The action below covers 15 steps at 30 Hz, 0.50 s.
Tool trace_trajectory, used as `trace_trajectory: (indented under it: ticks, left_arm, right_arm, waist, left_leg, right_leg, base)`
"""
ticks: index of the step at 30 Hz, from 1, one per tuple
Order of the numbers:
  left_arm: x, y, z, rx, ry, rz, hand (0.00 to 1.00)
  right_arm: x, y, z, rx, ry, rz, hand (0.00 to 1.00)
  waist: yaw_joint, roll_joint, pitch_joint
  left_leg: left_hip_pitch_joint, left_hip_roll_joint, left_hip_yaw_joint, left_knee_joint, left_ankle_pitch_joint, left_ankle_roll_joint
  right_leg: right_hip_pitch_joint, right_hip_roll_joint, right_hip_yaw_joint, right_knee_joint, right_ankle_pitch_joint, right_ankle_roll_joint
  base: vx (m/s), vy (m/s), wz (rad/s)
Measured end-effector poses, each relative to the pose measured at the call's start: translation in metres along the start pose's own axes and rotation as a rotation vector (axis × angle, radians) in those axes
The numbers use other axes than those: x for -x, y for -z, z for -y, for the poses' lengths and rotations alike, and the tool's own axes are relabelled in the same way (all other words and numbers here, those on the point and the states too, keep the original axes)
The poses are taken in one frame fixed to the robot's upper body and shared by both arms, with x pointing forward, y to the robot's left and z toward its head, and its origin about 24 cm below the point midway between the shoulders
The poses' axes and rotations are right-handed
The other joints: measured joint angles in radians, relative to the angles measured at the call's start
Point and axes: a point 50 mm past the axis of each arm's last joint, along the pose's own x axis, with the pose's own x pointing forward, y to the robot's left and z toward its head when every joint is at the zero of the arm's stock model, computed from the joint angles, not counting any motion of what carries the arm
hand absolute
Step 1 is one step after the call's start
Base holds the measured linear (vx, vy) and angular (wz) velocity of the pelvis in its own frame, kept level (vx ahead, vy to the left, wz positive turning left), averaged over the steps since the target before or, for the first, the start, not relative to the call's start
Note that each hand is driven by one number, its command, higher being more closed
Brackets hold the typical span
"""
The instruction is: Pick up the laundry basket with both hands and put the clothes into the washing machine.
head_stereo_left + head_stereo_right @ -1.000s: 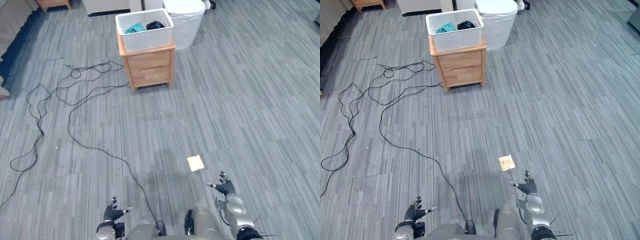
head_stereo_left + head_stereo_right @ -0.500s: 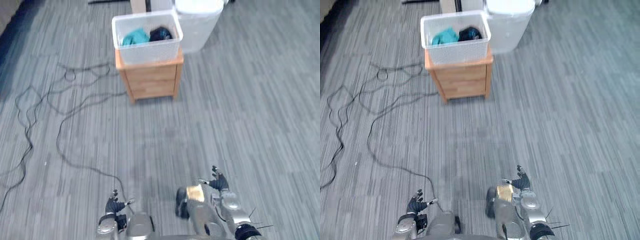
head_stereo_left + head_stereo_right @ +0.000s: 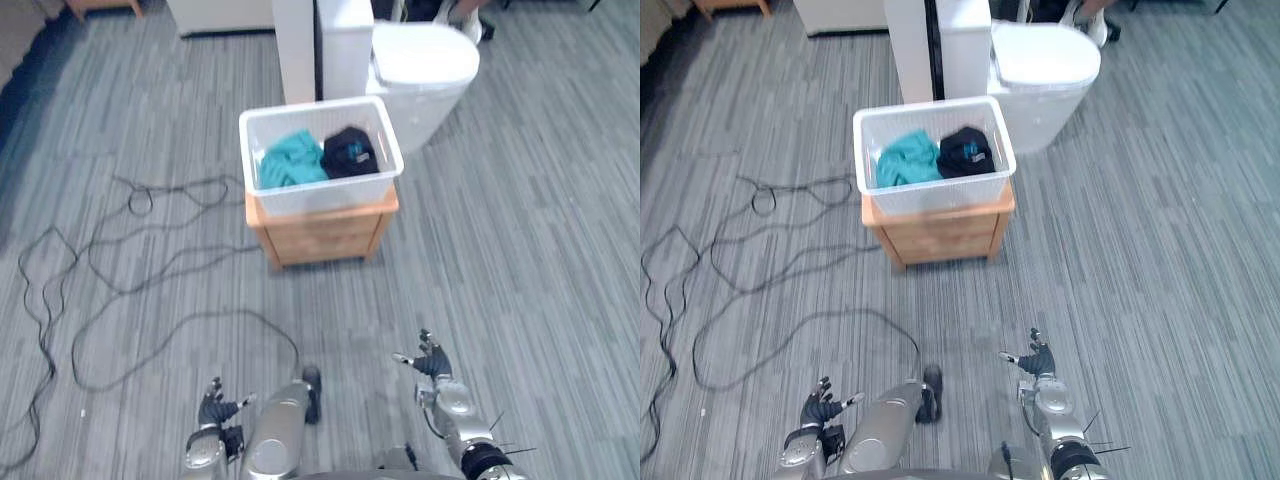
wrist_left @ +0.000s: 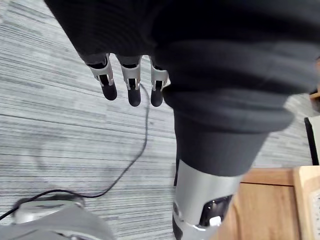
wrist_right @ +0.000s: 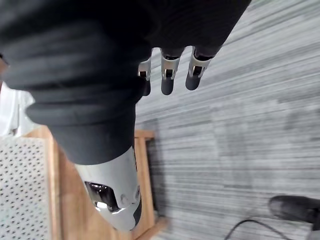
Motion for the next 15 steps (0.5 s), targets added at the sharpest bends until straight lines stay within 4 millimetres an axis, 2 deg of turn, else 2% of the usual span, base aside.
trace_trajectory:
  ticks: [1, 3, 4, 6, 7, 8, 10, 11, 12, 13, 15]
  left_arm:
    - [0.0, -0.001, 0.0, -0.009, 0.005, 0.004, 0.0]
    - [0.0, -0.001, 0.004, -0.007, 0.016, 0.003, 0.0]
    - [0.0, -0.001, 0.007, -0.014, 0.027, 0.004, 0.0]
    - [0.0, -0.001, 0.006, -0.017, 0.028, 0.005, 0.0]
    - [0.0, 0.0, 0.004, -0.023, 0.024, 0.003, 0.0]
    - [0.001, 0.002, 0.011, -0.018, 0.036, -0.01, 0.0]
    - [0.003, 0.005, 0.016, -0.021, 0.046, -0.012, 0.0]
    - [0.004, 0.007, 0.019, -0.004, 0.048, -0.02, 0.0]
    - [0.006, 0.009, 0.021, 0.005, 0.048, -0.026, 0.0]
    - [0.007, 0.009, 0.024, 0.023, 0.051, -0.023, 0.0]
    - [0.007, 0.007, 0.027, 0.029, 0.057, -0.018, 0.0]
  right_arm:
    - [0.0, 0.0, 0.0, 0.003, -0.002, 0.0, 0.0]
    - [0.001, 0.002, 0.002, 0.01, 0.004, -0.005, 0.0]
    - [0.003, 0.006, 0.004, 0.013, 0.009, -0.017, 0.0]
    - [0.005, 0.012, 0.006, 0.014, 0.012, -0.032, 0.0]
    - [0.009, 0.02, 0.007, 0.016, 0.015, -0.053, 0.0]
    - [0.014, 0.03, 0.015, 0.024, 0.032, -0.085, 0.0]
    - [0.018, 0.034, 0.017, 0.005, 0.046, -0.094, 0.0]
    - [0.018, 0.033, 0.016, -0.003, 0.046, -0.086, 0.0]
    - [0.019, 0.033, 0.015, -0.005, 0.045, -0.08, 0.0]
    - [0.02, 0.033, 0.014, -0.01, 0.045, -0.078, 0.0]
    - [0.018, 0.029, 0.012, -0.038, 0.055, -0.065, 0.0]
  waist:
    - [-0.013, 0.0, 0.001]
    - [-0.031, 0.003, 0.003]
    - [-0.046, 0.006, 0.003]
    - [-0.043, 0.002, 0.001]
    - [-0.04, -0.012, -0.007]
    - [-0.042, 0.015, -0.02]
    - [-0.042, 0.033, -0.035]
    - [-0.042, 0.044, -0.035]
    - [-0.039, 0.049, -0.035]
    - [-0.033, 0.057, -0.039]
    - [-0.021, 0.054, -0.043]
  left_leg:
    - [0.059, 0.003, -0.014, -0.047, 0.0, 0.0]
    - [0.119, 0.011, -0.036, -0.084, 0.0, 0.0]
    - [0.151, 0.028, -0.055, -0.093, -0.003, -0.005]
    - [0.172, 0.031, -0.065, -0.089, -0.028, -0.059]
    - [0.186, 0.025, -0.091, -0.083, -0.057, -0.104]
    - [0.203, 0.048, -0.136, -0.061, -0.082, -0.126]
    - [0.148, 0.078, -0.156, 0.083, -0.078, -0.137]
    - [0.08, 0.108, -0.149, 0.262, -0.055, -0.181]
    - [0.036, 0.128, -0.143, 0.366, -0.029, -0.22]
    - [-0.018, 0.181, -0.117, 0.514, -0.031, -0.24]
    - [-0.057, 0.225, -0.071, 0.517, -0.073, -0.205]
  right_leg:
    - [-0.043, 0.01, -0.046, -0.073, -0.013, -0.016]
    - [-0.094, 0.037, -0.094, -0.269, -0.019, -0.022]
    - [-0.113, 0.084, -0.115, -0.547, 0.017, -0.013]
    - [-0.113, 0.126, -0.114, -0.714, 0.134, -0.053]
    - [-0.113, 0.14, -0.106, -0.778, 0.238, -0.092]
    - [-0.106, 0.144, -0.118, -0.742, 0.264, -0.081]
    - [-0.066, 0.155, -0.153, -0.764, 0.215, -0.085]
    - [-0.022, 0.176, -0.166, -0.793, 0.193, -0.091]
    - [0.012, 0.189, -0.168, -0.814, 0.187, -0.096]
    - [0.077, 0.216, -0.175, -0.85, 0.181, -0.105]
    - [0.156, 0.228, -0.159, -0.898, 0.18, -0.107]
  base:
    - [0.52, 0.04, 0.26]
    - [0.47, -0.033, 0.42]
    - [0.43, -0.069, 0.48]
    - [0.35, -0.065, 0.42]
    - [0.44, -0.167, 0.63]
    - [0.54, -0.213, 0.71]
    - [0.53, -0.231, 0.52]
    - [0.41, -0.191, 0.24]
    - [0.39, -0.168, 0.06]
    - [0.3, -0.064, -0.11]
    - [0.33, -0.057, -0.26]
